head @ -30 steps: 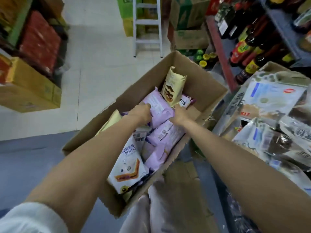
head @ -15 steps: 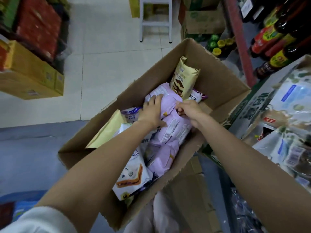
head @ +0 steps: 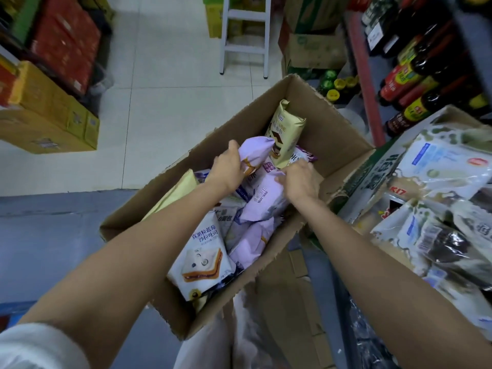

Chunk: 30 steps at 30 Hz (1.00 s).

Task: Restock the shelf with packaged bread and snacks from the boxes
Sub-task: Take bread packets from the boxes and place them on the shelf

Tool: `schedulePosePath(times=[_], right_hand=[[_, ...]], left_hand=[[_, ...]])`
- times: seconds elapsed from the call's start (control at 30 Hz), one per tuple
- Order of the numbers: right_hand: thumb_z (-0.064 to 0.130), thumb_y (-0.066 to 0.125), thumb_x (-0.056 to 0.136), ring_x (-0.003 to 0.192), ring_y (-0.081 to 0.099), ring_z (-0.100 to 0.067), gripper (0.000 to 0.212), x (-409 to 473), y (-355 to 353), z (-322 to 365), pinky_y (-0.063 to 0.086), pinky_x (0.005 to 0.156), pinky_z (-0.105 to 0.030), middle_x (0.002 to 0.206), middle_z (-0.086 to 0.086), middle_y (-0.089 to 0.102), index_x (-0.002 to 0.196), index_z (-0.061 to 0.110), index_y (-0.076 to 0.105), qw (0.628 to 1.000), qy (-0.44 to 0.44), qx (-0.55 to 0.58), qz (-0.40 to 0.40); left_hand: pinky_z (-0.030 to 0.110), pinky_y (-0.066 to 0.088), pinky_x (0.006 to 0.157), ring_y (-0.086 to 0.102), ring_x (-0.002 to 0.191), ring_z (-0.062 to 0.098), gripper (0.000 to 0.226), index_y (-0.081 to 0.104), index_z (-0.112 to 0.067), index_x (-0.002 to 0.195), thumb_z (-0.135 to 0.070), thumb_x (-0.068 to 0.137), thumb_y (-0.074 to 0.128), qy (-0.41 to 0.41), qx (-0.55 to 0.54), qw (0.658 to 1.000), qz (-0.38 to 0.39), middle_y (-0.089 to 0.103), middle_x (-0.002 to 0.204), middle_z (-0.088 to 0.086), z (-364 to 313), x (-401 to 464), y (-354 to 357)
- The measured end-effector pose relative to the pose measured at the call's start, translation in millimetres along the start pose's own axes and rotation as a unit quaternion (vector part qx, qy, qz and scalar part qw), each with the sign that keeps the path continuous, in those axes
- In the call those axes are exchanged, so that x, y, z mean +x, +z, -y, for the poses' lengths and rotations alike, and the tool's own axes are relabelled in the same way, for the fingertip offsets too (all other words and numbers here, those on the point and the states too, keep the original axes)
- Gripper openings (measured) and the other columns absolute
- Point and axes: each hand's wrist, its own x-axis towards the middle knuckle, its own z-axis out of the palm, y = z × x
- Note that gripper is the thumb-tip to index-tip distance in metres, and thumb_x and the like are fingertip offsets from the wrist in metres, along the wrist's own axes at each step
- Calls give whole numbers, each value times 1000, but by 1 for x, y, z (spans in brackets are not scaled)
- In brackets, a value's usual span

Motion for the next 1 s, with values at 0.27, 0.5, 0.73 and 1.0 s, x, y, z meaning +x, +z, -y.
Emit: schedulePosePath(times=[0.27, 0.5, 0.73, 1.0], right_hand=[[-4, 43, 92, 90, 56, 2, 30, -87, -76, 0, 43, 77, -26, 90, 9, 62, 87, 16, 66, 919, -97, 362, -121], [22, 54, 85, 65, 46, -3, 7, -186, -128, 17, 36, 58, -19, 78, 6, 49, 78, 23, 50, 792, -42, 568, -221], [3, 63, 82, 98, 45, -10, 36, -299, -185, -26, 34, 79, -23, 109, 4, 47, 107, 18, 43, 784, -34, 440, -436], [20, 68, 79, 81, 62, -17, 22, -443, -238, -141, 47, 75, -31, 90, -4, 64, 96, 10, 60, 633, 89, 531, -555]], left_hand=[[38, 32, 93, 48, 112, 36, 32, 46, -1, 123, -20, 97, 43, 59, 57, 992, -95, 56, 119, 23, -43, -47, -53], [39, 42, 71, 59, 91, 39, 33, 63, -3, 104, -29, 85, 55, 222, -13, 960, -168, 68, 95, 22, -121, -122, -109], [39, 48, 77, 58, 88, 33, 43, 66, -18, 106, -40, 75, 45, 366, -85, 912, -166, 70, 94, 8, -220, -198, -130], [33, 32, 57, 41, 59, 21, 32, 37, -10, 99, -28, 86, 60, 373, -366, 851, -42, 44, 69, 1, -359, -288, -98]])
